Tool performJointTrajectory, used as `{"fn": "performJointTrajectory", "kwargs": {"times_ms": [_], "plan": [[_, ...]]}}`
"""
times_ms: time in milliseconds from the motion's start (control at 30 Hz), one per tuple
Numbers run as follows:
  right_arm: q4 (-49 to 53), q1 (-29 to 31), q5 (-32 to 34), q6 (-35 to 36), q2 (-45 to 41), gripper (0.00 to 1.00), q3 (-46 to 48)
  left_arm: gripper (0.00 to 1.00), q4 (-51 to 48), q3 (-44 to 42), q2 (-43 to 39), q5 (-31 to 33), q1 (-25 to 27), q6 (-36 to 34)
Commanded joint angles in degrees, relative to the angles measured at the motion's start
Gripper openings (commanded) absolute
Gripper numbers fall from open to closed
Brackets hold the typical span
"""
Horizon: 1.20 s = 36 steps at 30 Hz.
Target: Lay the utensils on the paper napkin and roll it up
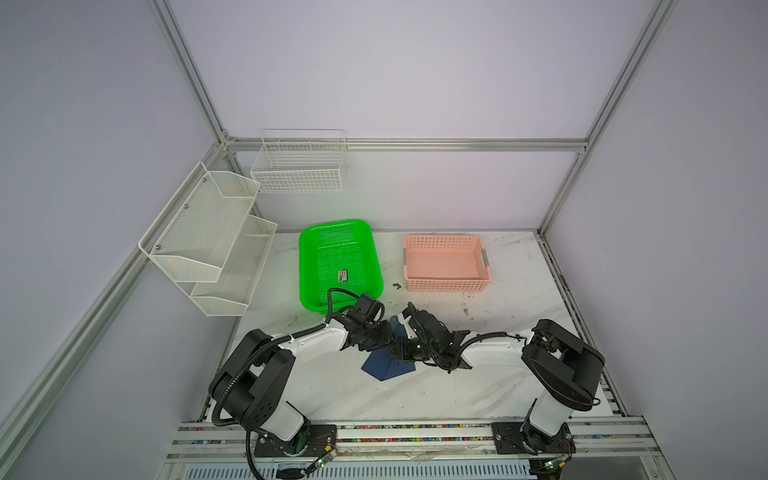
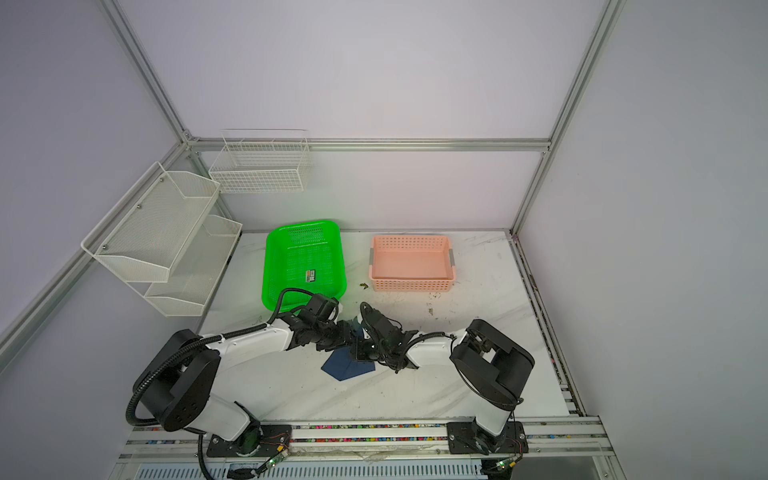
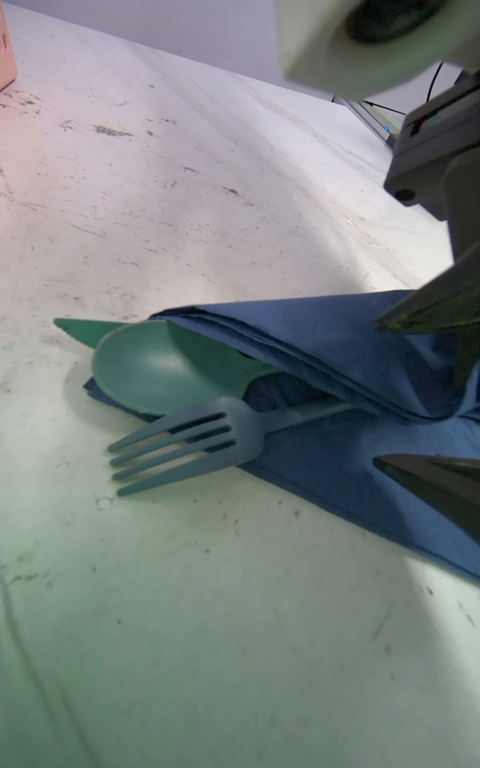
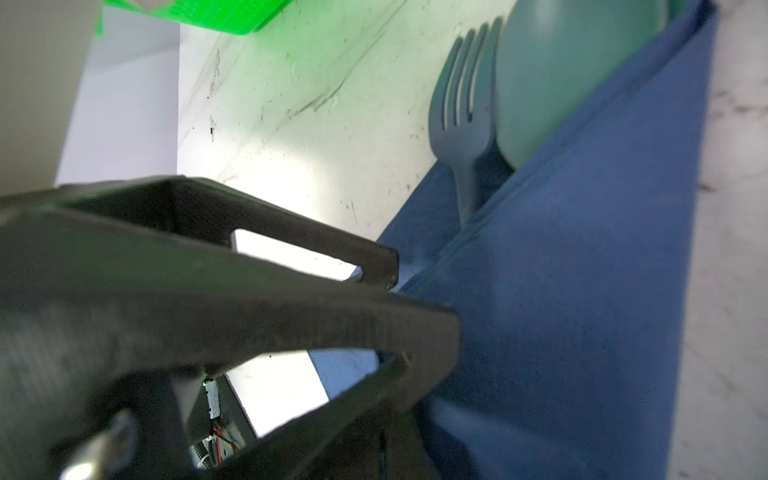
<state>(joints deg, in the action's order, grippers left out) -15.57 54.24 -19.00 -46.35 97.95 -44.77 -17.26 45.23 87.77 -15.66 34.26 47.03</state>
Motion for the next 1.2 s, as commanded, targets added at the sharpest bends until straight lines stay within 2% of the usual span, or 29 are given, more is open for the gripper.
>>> {"fn": "performJointTrajectory", "kwargs": {"times_ms": [0, 533, 633, 767, 867, 1000, 1167], "plan": [[-1.1, 0.5, 0.5, 0.3, -0.7, 0.0, -1.4, 0.39, 0.6, 0.7, 0.8, -0.9, 0.3, -0.6], [-1.2, 0.6, 0.7, 0.3, -1.2, 0.01, -1.8, 0.07, 1.2, 0.7, 2.3, -1.7, 0.4, -1.6], [-0.2, 0.6, 0.9, 0.5, -1.7, 0.1, -2.2, 0.04, 1.1, 0.6, 3.2, -1.5, 0.4, -2.4], [1.0, 0.6, 0.2, 0.7, -3.3, 0.31, -2.0, 0.01, 0.9, 0.4, 4.4, -1.3, 0.4, -3.4], [2.2, 0.7, -1.5, 0.7, -5.2, 0.42, -2.0, 0.01, 0.3, 0.3, 4.5, -0.3, 0.4, -4.1], [7.2, 0.6, -0.7, 0.7, -9.7, 0.45, -3.2, 0.01, -0.1, 0.3, 4.5, 0.0, 0.4, -4.5], [14.2, -1.3, 6.8, 1.6, -17.1, 0.44, -3.9, 0.01, 0.1, 0.2, 4.2, -0.2, 0.3, -4.9]]}}
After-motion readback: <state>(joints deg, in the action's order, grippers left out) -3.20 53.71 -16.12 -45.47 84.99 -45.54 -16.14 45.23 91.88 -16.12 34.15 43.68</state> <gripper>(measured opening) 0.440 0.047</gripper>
